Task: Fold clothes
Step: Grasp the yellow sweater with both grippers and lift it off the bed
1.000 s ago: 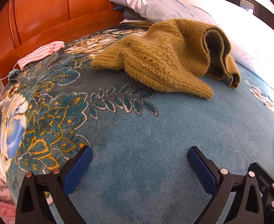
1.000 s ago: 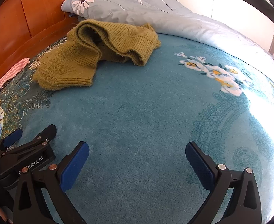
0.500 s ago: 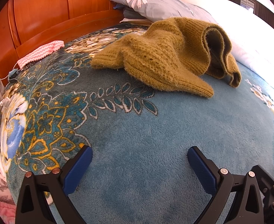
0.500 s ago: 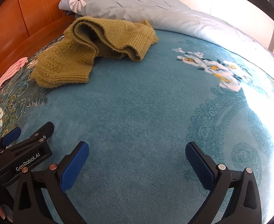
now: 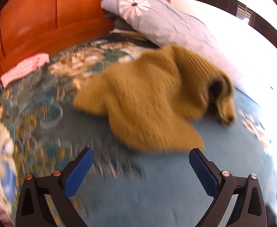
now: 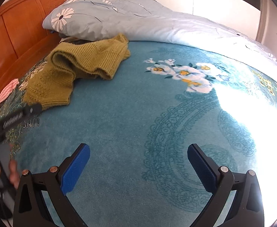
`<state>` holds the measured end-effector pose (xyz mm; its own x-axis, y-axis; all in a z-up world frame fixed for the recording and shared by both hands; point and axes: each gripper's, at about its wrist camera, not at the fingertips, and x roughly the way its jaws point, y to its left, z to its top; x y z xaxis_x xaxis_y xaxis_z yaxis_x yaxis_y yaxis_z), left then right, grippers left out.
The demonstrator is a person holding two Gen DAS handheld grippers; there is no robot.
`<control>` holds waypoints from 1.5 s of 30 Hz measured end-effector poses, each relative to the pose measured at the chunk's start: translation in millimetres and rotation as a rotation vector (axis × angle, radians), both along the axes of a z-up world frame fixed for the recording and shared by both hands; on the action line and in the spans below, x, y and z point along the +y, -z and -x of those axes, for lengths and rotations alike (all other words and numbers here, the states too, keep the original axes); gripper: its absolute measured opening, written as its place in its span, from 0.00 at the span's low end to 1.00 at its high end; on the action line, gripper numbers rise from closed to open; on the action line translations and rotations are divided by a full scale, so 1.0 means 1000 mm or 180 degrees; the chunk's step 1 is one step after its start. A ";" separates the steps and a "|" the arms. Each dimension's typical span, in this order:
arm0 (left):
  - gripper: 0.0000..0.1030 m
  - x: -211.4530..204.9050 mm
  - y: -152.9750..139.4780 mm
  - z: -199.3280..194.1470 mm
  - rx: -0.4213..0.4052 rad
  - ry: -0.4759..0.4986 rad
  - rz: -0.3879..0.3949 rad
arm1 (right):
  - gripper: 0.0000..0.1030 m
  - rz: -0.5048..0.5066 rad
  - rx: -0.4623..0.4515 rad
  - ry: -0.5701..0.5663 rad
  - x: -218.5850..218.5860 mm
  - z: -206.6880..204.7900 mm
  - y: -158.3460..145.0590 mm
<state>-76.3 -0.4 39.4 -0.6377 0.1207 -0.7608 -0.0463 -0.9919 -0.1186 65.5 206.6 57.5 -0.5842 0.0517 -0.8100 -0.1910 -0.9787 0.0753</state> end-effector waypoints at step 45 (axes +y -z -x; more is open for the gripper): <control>0.16 0.240 -0.213 -0.206 0.0416 0.3211 -0.1562 | 0.93 0.0458 0.1892 -0.0088 0.171 -0.215 -0.139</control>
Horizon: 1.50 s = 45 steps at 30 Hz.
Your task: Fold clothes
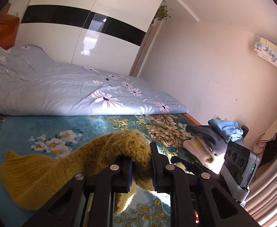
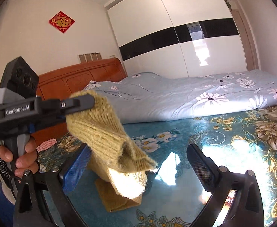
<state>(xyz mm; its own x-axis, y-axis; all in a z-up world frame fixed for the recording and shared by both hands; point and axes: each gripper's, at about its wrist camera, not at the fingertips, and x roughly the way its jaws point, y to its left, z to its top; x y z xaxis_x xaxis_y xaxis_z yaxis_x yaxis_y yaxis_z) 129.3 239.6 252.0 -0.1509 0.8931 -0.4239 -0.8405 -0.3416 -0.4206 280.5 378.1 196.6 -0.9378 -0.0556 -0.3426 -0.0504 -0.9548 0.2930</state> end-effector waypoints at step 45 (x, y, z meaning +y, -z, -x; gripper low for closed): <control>0.27 -0.029 0.214 -0.046 0.0423 -0.0163 0.1862 | 0.09 0.0089 -0.0985 0.0179 0.048 0.088 0.028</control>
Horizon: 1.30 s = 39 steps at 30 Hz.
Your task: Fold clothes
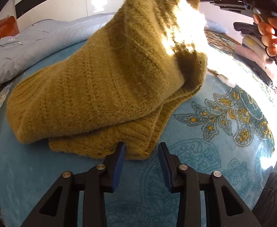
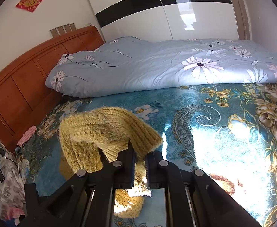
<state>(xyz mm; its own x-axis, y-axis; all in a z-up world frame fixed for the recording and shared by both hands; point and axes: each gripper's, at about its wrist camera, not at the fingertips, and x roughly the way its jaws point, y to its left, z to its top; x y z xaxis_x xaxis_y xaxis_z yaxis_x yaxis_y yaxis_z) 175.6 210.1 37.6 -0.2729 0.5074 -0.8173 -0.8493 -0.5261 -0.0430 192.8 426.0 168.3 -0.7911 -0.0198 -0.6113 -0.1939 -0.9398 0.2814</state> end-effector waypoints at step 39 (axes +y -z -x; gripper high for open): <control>0.01 -0.077 -0.051 -0.002 -0.0232 -0.0721 -0.0480 | 0.09 -0.0528 0.0016 -0.0159 -0.054 -0.017 -0.027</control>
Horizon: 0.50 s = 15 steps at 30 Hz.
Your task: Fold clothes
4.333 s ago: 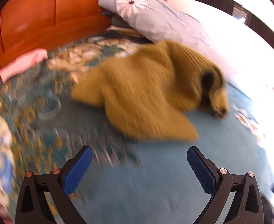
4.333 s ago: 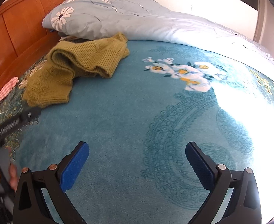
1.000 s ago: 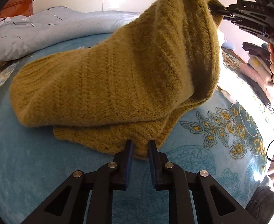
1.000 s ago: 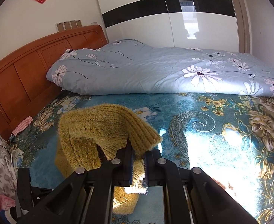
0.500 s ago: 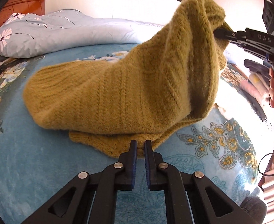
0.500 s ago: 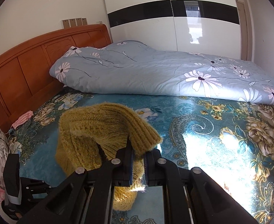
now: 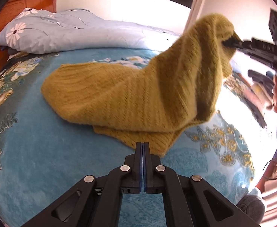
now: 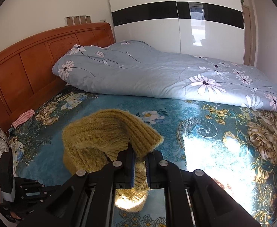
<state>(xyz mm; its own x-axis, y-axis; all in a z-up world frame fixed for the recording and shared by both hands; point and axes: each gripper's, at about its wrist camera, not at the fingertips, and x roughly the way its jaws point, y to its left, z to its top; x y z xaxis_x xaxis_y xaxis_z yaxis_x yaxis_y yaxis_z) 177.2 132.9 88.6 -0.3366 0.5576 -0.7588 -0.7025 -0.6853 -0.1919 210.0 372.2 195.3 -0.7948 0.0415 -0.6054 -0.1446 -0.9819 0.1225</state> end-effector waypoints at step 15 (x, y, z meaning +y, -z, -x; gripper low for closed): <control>0.66 0.084 0.060 -0.021 0.1039 0.0513 0.0965 | 0.09 0.0207 -0.0186 0.0157 0.030 0.004 0.031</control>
